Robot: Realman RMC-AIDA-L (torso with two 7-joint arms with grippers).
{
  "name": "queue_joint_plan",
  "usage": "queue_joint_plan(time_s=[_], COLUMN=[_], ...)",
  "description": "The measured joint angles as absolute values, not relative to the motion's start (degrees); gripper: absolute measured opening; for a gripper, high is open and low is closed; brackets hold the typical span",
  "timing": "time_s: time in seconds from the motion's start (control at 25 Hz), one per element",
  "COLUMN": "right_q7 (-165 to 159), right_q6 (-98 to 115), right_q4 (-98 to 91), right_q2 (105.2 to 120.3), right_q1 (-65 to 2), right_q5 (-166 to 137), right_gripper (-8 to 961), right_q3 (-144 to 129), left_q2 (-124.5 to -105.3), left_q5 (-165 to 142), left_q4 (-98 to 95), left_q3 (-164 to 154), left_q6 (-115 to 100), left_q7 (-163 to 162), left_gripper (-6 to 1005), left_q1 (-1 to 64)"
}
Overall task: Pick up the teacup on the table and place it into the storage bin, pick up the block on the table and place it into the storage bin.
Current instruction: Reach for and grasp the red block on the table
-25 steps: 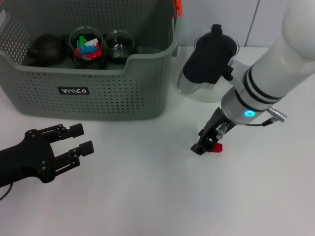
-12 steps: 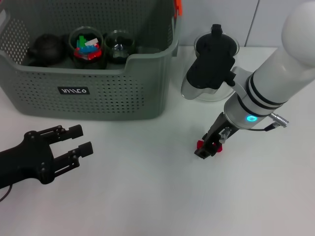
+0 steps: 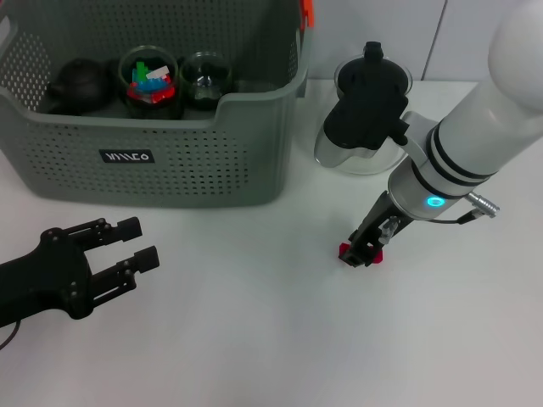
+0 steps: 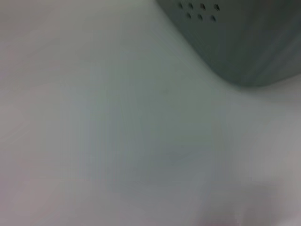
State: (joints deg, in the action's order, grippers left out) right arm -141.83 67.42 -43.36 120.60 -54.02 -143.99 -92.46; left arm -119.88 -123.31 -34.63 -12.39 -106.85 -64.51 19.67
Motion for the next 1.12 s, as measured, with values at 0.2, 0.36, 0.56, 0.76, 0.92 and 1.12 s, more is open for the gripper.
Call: queue_joint_plan(time_s=[0.2, 0.36, 0.56, 0.76, 0.92, 1.12], right_q7=[-141.7, -141.4, -141.3, -141.3, -141.2, -141.2], right_q6=[66.7, 66.5, 66.5, 66.4, 65.8, 65.2], right_q4=[-43.3, -43.2, -43.1, -43.1, -42.9, -42.3], right_q2=[120.58, 120.58, 120.58, 120.61, 120.67, 120.76], right_q1=[-54.1, -54.1, -54.1, -54.0, -53.9, -53.8], right_q5=[-144.1, -143.9, -143.8, -143.8, -143.8, -143.8], right_gripper=[302, 306, 343, 474, 502, 508], right_q3=[-92.7, -92.8, -92.6, -92.8, -93.0, -93.3], left_q2=[-119.89, -119.97, -119.97, -119.97, -119.97, -119.97], left_q5=[-123.3, -123.3, -123.3, -123.3, -123.3, -123.4], left_q4=[-34.6, -34.6, -34.6, -34.6, -34.6, -34.6], left_q3=[-12.4, -12.4, -12.4, -12.4, -12.4, -12.4], left_q6=[-106.9, -106.9, -106.9, -106.6, -106.3, -106.2], left_q7=[-64.5, -64.5, -64.5, -64.5, -64.6, -64.6], left_gripper=[551, 551, 552, 552, 553, 553], left_q1=[19.6, 19.6, 19.5, 19.5, 19.5, 19.5])
